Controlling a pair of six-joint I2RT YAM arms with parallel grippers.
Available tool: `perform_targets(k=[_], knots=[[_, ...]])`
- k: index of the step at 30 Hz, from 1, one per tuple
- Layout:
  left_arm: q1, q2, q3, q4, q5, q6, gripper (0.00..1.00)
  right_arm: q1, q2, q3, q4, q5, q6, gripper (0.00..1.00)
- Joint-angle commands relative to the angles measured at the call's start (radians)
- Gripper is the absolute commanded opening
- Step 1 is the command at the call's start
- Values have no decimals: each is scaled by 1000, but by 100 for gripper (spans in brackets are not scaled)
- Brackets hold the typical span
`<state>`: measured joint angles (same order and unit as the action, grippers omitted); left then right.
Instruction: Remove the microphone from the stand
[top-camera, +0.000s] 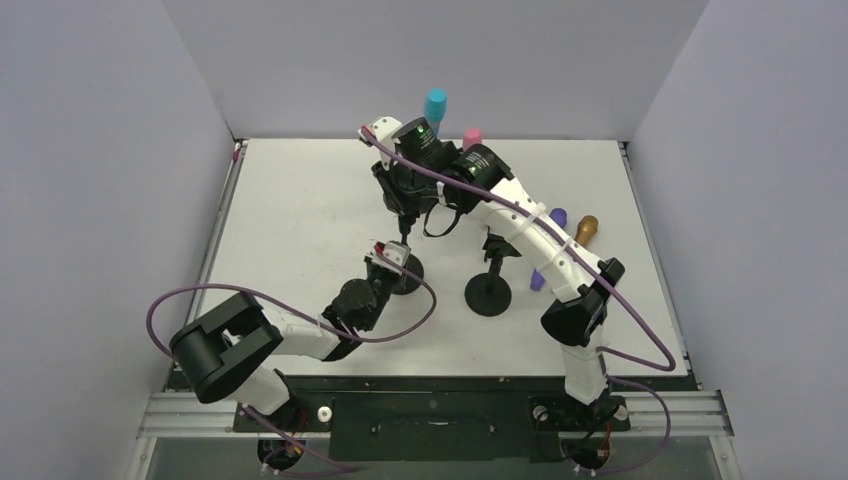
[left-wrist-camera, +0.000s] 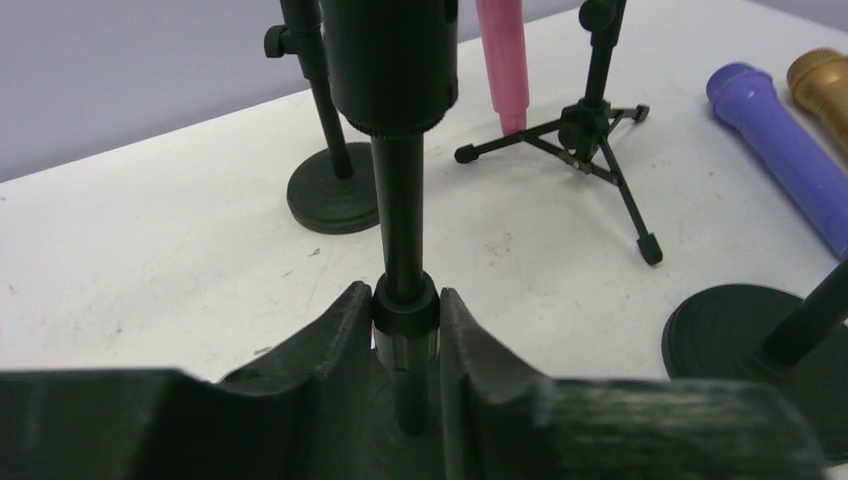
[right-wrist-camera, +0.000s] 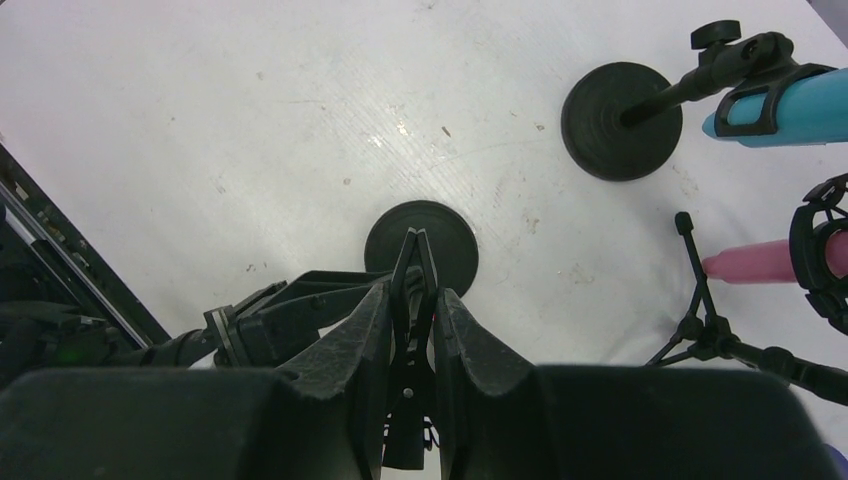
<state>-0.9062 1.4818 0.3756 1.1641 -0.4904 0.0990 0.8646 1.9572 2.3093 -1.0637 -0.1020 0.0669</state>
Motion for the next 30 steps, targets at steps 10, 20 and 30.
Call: perform_targets(k=[10, 20, 30], knots=[[149, -168, -16, -100, 498, -81, 0, 4, -16, 78, -85, -116, -171, 0], [286, -283, -13, -255, 842, -151, 0, -20, -6, 73, -101, -207, -236, 0], [285, -319, -36, -287, 732, -176, 65, 11, -37, -25, -22, -121, -176, 0]])
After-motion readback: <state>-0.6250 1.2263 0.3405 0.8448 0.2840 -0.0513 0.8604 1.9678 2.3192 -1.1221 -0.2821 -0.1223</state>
